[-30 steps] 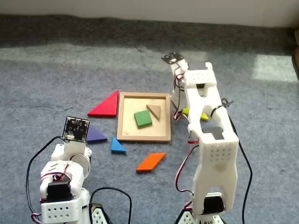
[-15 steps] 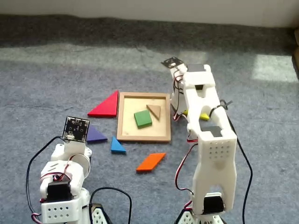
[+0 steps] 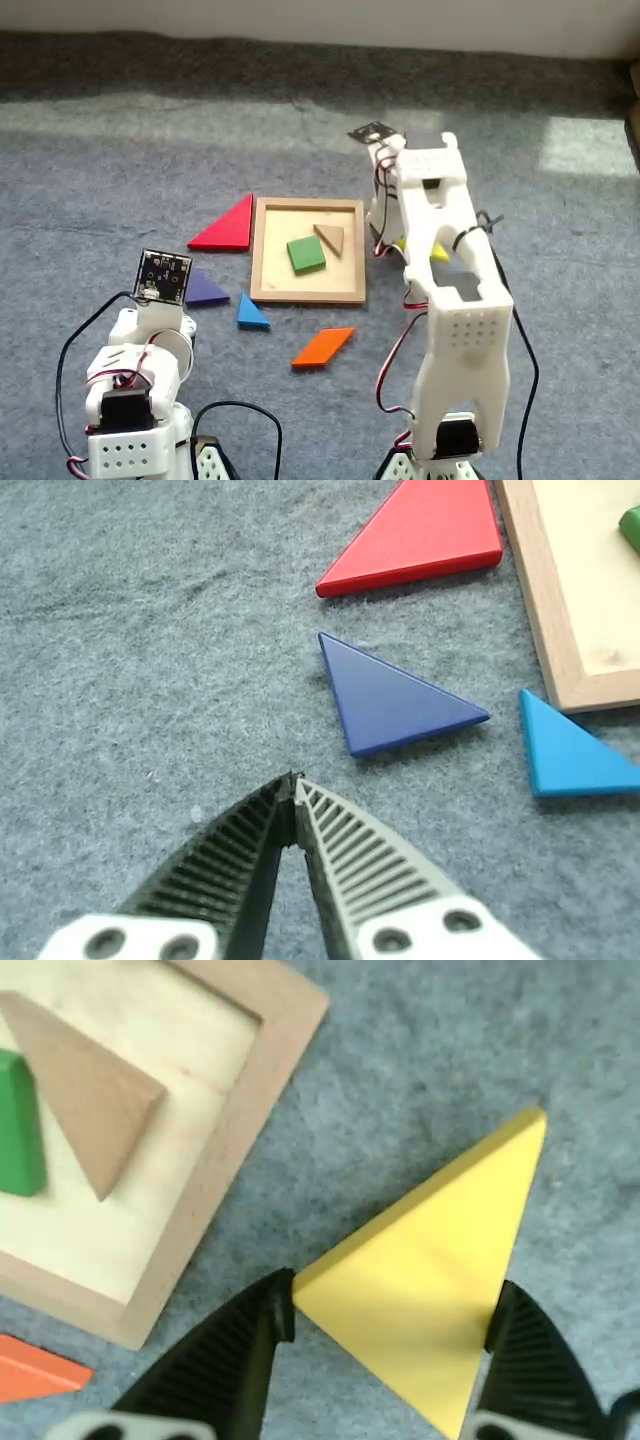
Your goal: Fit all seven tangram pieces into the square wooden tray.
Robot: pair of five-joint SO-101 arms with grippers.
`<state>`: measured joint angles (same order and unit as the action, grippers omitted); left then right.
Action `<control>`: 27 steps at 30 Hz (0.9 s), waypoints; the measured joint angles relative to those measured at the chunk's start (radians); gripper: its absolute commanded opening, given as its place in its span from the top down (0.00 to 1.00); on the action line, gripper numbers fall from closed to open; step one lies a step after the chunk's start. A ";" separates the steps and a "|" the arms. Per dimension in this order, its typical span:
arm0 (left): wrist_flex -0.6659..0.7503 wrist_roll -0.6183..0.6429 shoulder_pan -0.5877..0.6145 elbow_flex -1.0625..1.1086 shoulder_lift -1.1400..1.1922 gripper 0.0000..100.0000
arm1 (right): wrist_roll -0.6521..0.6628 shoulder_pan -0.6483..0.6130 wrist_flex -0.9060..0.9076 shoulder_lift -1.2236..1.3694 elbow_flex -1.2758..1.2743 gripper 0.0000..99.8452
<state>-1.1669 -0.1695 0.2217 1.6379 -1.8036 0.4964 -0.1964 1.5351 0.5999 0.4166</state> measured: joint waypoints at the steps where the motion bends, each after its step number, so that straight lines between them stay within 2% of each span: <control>1: 0.000 0.000 0.000 0.000 0.000 0.99 | 0.000 0.000 0.014 -0.025 0.000 0.74; 6: 0.000 0.000 0.000 0.000 0.000 0.99 | -0.020 -0.071 0.064 -0.133 -0.003 0.74; 16: 0.000 0.000 0.000 0.000 0.000 0.99 | -0.242 -0.285 0.074 -0.186 -0.003 0.74; 22: 0.000 0.000 0.000 0.000 0.000 0.99 | -0.373 -0.416 0.035 -0.186 -0.003 0.74; 27: 0.000 0.000 0.000 0.000 0.000 0.99 | -0.394 -0.523 -0.018 -0.187 -0.066 0.74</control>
<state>-1.1669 -0.1695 0.2217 1.6379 -1.8036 0.1020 -0.7196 1.5167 0.4127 0.3506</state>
